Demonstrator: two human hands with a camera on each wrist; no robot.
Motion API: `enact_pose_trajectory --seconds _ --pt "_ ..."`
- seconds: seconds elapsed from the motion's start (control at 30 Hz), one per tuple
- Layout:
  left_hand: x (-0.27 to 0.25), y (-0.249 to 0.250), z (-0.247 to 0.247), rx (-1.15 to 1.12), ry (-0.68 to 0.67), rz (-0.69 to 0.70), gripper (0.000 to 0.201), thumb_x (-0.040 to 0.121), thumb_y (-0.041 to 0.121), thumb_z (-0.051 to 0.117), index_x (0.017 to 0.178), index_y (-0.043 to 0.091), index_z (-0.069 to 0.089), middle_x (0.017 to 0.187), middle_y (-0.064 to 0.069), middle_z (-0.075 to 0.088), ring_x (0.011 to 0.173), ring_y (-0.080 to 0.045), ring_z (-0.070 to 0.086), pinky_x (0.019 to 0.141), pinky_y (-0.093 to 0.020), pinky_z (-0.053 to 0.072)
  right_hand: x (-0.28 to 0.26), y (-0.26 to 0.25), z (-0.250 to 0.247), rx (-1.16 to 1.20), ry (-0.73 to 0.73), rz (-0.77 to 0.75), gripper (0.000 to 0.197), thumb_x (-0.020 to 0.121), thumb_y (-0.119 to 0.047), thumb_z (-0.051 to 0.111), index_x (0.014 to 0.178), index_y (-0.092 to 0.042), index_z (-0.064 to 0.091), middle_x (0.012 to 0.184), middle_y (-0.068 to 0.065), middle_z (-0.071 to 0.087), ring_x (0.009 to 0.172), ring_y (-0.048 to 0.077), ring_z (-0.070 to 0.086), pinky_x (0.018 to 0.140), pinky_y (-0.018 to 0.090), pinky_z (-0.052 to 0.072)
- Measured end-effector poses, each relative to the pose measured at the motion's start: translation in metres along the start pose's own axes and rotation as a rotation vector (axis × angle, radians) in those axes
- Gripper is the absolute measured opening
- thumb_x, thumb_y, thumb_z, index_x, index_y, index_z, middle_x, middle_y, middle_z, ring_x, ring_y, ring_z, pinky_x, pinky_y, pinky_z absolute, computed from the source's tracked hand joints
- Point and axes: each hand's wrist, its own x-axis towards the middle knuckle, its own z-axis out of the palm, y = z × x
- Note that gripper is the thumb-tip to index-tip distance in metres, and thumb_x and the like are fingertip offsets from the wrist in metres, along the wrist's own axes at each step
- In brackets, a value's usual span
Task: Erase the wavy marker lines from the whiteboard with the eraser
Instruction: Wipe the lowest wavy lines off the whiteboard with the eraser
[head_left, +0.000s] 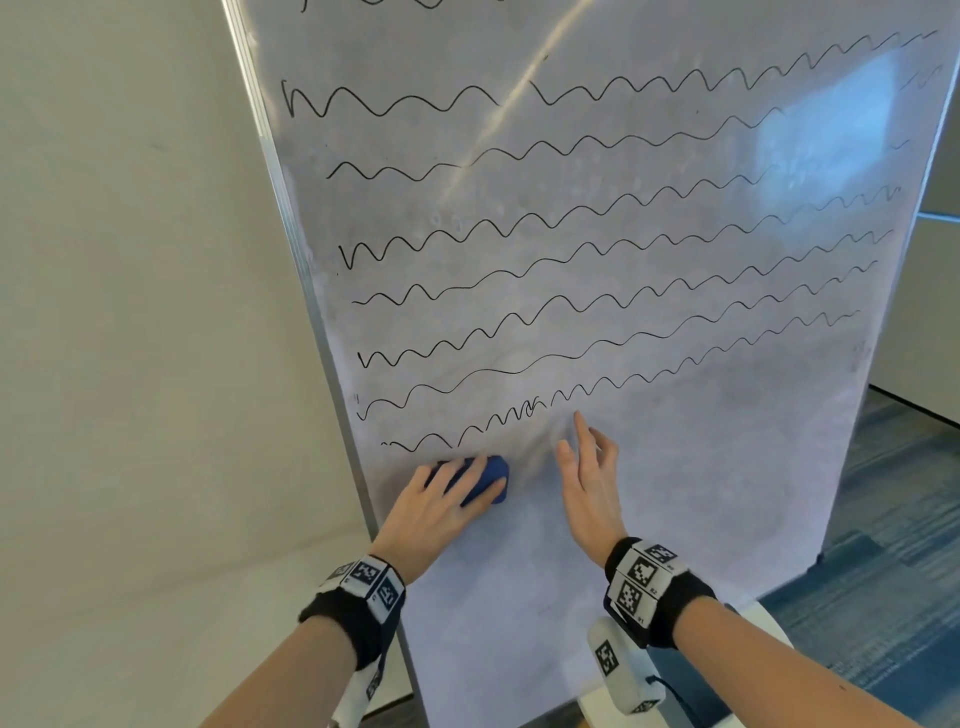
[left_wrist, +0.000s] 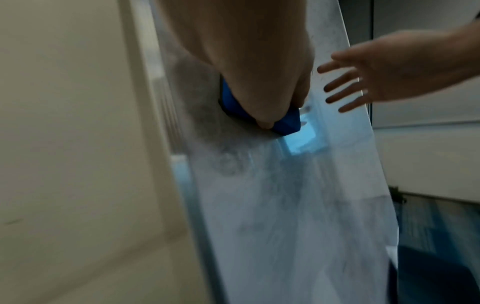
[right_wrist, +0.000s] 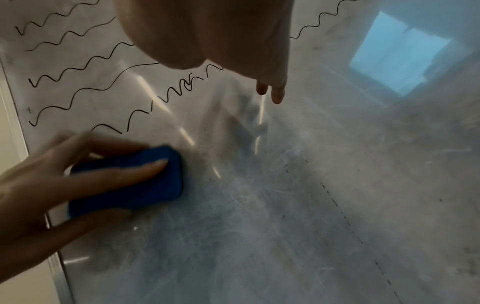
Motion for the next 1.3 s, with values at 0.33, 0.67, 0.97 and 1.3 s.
enact_pose_trajectory --seconds 0.33,0.67,0.97,1.3 --pt "-0.015 -0.010 0.000 0.049 0.075 -0.056 0.077 0.064 0.001 0.039 0.137 0.022 0.045 0.135 -0.012 0.044 0.108 -0.032 0.045 0.080 -0.041 0.032 -0.001 -0.006 0.012 0.008 -0.017 -0.006 0.051 0.099 -0.042 0.030 0.148 -0.034 0.017 0.142 -0.002 0.019 0.132 0.015 0.029 0.109 0.025 0.023" --pt "-0.035 -0.015 0.003 0.053 0.141 -0.062 0.071 0.070 0.001 0.034 0.137 0.024 0.043 0.135 -0.011 0.042 0.108 -0.030 0.045 0.082 -0.040 0.033 -0.005 -0.006 0.021 0.011 -0.004 -0.009 0.051 0.099 -0.042 0.032 0.148 -0.035 0.017 0.141 -0.001 0.020 0.129 0.015 0.033 0.109 0.027 0.025" --pt "-0.039 -0.014 0.004 0.048 0.080 -0.035 0.068 0.075 0.001 0.032 0.136 0.024 0.050 0.132 -0.011 0.050 0.106 -0.029 0.051 0.083 -0.038 0.038 -0.006 -0.005 0.024 -0.004 -0.003 -0.015 0.051 0.099 -0.041 0.032 0.148 -0.034 0.017 0.141 0.000 0.020 0.130 0.018 0.033 0.110 0.030 0.027" --pt "-0.026 -0.016 -0.002 0.032 0.036 0.023 0.086 0.058 0.014 0.079 0.136 0.022 0.042 0.134 -0.013 0.044 0.108 -0.030 0.049 0.086 -0.039 0.040 -0.007 -0.007 0.028 -0.008 -0.001 -0.011 0.052 0.099 -0.042 0.031 0.148 -0.033 0.018 0.139 -0.001 0.021 0.123 0.014 0.037 0.102 0.021 0.025"
